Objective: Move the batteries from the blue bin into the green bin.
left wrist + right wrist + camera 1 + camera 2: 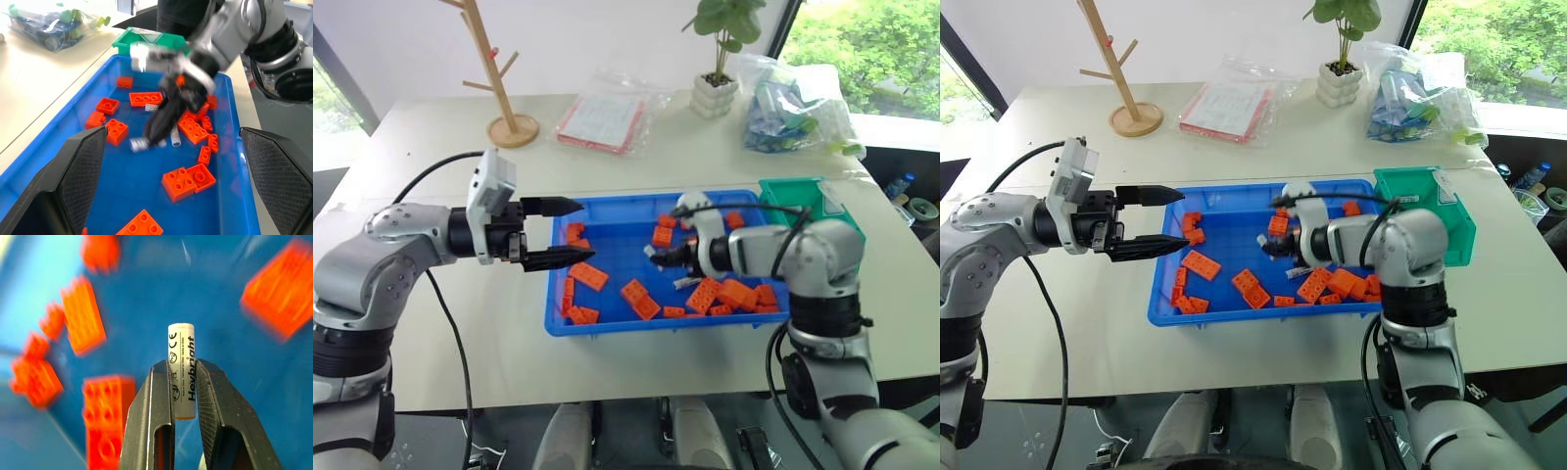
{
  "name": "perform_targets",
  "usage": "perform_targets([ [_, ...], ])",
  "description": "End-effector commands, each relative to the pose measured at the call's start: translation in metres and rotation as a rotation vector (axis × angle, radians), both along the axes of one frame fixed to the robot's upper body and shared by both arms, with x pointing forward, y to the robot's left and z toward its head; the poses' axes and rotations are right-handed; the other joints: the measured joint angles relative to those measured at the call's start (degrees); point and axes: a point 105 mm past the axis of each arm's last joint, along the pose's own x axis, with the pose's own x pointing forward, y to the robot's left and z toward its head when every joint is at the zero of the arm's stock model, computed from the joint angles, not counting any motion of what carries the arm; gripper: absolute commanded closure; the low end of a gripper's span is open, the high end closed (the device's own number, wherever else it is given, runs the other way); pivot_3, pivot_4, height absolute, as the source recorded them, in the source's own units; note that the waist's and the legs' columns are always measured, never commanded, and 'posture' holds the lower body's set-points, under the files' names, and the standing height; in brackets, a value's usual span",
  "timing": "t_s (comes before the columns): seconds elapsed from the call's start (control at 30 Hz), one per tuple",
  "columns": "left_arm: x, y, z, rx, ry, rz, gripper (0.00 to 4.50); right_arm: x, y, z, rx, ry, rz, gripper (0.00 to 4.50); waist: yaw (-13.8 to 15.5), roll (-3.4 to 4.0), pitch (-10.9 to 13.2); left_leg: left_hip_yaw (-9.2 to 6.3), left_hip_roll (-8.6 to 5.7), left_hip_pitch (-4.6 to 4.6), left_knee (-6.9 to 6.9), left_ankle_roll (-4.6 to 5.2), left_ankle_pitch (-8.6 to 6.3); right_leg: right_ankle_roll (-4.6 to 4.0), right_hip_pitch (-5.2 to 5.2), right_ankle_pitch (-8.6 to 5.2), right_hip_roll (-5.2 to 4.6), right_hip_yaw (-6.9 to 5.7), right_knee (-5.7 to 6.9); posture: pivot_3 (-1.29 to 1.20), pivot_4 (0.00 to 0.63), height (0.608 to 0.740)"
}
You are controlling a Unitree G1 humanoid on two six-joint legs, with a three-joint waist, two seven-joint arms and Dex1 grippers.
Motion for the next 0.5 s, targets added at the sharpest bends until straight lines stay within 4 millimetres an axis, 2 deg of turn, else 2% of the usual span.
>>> perform_targets([
  [0.03, 0.000, -0.003, 0.007, 0.000, -0.046, -0.018, 0.00, 0.011, -0.049, 0.054, 0.018, -0.131, -0.129, 4.40, 0.4, -0.01, 0.0, 0.01, -0.01, 0.00, 0.02, 0.00, 0.00, 0.00, 0.03, 0.00, 0.00, -0.01, -0.02, 0.00, 0.150, 0.692],
  [0.13, 0.001, -0.004, 0.006, 0.000, -0.047, -0.023, 0.00, 0.012, -0.101, 0.076, -0.050, -0.190, -0.265, 4.40, 1.1, -0.04, 0.0, 0.09, -0.04, -0.05, 0.02, 0.00, -0.01, 0.00, 0.04, -0.01, -0.01, -0.03, -0.12, 0.00, 0.150, 0.692],
  [0.23, 0.002, -0.005, 0.005, 0.000, -0.049, -0.033, 0.00, 0.007, -0.150, 0.082, -0.138, -0.213, -0.386, 4.40, 1.2, -0.04, 0.0, 0.18, -0.03, -0.06, -0.03, 0.04, -0.03, 0.01, 0.04, -0.03, -0.01, -0.02, -0.18, 0.00, 0.150, 0.692],
  [0.3, 0.003, -0.006, 0.005, -0.002, -0.051, -0.038, 0.00, 0.002, -0.170, 0.078, -0.181, -0.204, -0.426, 4.40, 1.1, -0.05, 0.0, 0.22, -0.01, -0.05, -0.04, 0.04, -0.03, 0.00, 0.04, -0.03, -0.01, -0.02, -0.20, 0.00, 0.150, 0.692],
  [0.47, 0.004, -0.009, 0.005, -0.008, -0.054, -0.055, 0.00, -0.010, -0.193, 0.051, -0.254, -0.161, -0.456, 4.40, 0.5, -0.05, 0.0, 0.25, 0.05, -0.03, -0.03, 0.05, -0.03, 0.00, 0.05, -0.02, 0.00, -0.01, -0.18, 0.00, 0.150, 0.692],
  [0.5, 0.004, -0.010, 0.005, -0.010, -0.055, -0.057, 0.00, -0.010, -0.196, 0.046, -0.258, -0.160, -0.463, 3.90, 0.3, -0.06, 0.0, 0.26, 0.05, -0.03, -0.03, 0.04, -0.03, 0.01, 0.05, -0.01, -0.01, -0.01, -0.17, 0.00, 0.150, 0.692],
])
